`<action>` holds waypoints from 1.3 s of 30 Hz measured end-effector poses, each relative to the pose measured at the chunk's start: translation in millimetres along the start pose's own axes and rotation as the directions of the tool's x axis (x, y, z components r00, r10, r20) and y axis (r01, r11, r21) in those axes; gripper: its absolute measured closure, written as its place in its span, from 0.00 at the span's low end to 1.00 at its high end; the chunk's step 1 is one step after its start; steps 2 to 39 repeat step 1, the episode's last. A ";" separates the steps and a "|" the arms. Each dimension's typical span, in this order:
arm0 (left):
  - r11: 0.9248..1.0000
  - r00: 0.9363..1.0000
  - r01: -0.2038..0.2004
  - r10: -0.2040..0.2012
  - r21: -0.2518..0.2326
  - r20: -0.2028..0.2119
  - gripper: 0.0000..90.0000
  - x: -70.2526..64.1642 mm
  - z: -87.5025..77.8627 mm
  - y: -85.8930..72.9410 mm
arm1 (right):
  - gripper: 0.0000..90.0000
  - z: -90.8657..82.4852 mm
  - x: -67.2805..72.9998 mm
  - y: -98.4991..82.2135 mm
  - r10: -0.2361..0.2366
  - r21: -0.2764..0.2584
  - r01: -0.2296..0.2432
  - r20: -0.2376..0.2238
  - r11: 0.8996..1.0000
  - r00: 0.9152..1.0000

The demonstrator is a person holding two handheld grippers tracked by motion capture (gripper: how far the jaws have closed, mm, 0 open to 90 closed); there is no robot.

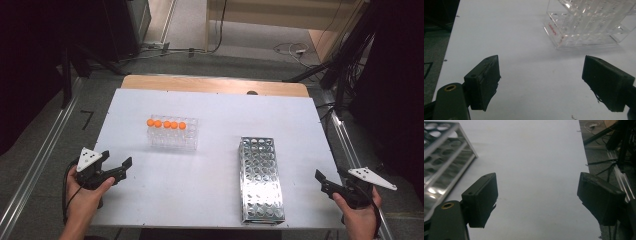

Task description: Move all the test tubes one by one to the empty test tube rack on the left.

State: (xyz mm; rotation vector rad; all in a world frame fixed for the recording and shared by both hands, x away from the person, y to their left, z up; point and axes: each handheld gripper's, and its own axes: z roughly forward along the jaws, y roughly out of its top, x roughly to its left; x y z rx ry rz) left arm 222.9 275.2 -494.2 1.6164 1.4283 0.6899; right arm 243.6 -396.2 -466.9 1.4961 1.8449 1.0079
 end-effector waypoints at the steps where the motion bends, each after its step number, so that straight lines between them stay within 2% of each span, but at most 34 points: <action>1: 1.000 1.000 0.000 0.000 0.008 -0.003 0.18 -0.2 1.4 -0.8 | 0.17 3.2 -0.6 -1.2 0.004 0.008 -0.004 0.009 1.000 1.000; 39: 1.000 1.000 0.000 0.000 0.008 -0.003 0.18 -0.2 1.4 -0.8 | 0.17 3.2 -0.6 -1.2 0.004 0.008 -0.004 0.009 1.000 1.000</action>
